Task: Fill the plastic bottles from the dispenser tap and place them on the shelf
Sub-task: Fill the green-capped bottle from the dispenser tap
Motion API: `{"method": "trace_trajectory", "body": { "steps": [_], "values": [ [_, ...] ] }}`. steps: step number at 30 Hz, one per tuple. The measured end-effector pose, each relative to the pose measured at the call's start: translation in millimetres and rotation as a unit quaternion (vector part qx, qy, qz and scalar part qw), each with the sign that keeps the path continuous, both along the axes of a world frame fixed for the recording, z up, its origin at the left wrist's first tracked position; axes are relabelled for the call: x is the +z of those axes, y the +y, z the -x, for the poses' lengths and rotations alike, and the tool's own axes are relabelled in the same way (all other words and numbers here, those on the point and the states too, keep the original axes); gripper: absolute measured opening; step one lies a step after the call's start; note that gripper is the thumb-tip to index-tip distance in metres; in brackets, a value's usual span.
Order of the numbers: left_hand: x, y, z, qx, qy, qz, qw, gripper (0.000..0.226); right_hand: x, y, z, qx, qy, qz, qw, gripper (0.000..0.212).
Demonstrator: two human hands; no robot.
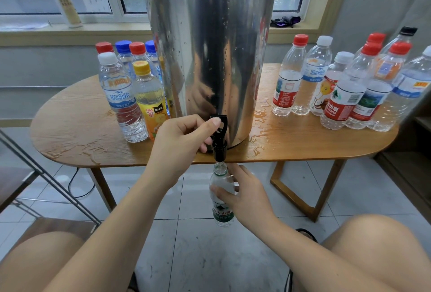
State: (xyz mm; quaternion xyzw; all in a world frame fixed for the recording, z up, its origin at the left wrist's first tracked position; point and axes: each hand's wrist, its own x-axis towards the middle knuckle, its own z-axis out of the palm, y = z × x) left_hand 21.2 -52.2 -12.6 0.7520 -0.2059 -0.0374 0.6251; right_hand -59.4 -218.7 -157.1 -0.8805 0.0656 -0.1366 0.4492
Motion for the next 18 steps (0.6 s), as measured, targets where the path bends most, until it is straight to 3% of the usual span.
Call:
{"method": "trace_trajectory", "body": {
  "steps": [18],
  "values": [
    [-0.4, -0.4, -0.2, 0.001, -0.001, 0.003, 1.0, 0.043, -1.6, 0.6, -1.7, -0.002, 0.006, 0.01, 1.0, 0.051]
  ]
}}
